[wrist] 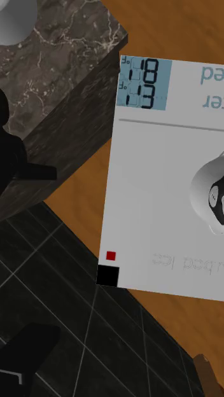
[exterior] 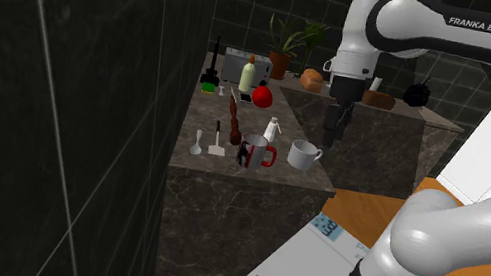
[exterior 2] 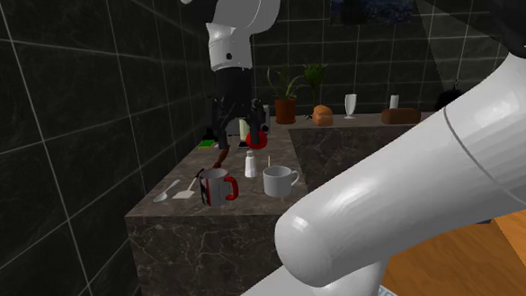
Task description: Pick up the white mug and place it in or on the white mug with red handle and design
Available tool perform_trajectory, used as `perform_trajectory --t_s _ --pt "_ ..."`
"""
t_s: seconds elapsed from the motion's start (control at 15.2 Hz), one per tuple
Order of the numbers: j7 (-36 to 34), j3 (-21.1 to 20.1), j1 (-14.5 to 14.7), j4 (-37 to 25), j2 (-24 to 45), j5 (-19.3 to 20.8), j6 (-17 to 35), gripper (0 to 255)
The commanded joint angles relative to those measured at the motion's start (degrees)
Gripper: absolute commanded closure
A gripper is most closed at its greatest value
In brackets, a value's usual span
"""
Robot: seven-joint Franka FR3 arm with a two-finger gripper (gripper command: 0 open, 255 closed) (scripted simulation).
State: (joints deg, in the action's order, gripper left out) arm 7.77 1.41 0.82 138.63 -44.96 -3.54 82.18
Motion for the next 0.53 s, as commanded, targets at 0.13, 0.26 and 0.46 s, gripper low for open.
perform_trajectory --t_s 0.13,0.26,0.46 --pt "1.45 1.12 -0.73 1.52 1.53 1.72 3.59 0" --pt "2.82 2.26 -1.50 2.76 3.37 3.36 7.27 0" --pt "4.71 4.03 -2.63 4.09 6.69 5.68 12.89 0"
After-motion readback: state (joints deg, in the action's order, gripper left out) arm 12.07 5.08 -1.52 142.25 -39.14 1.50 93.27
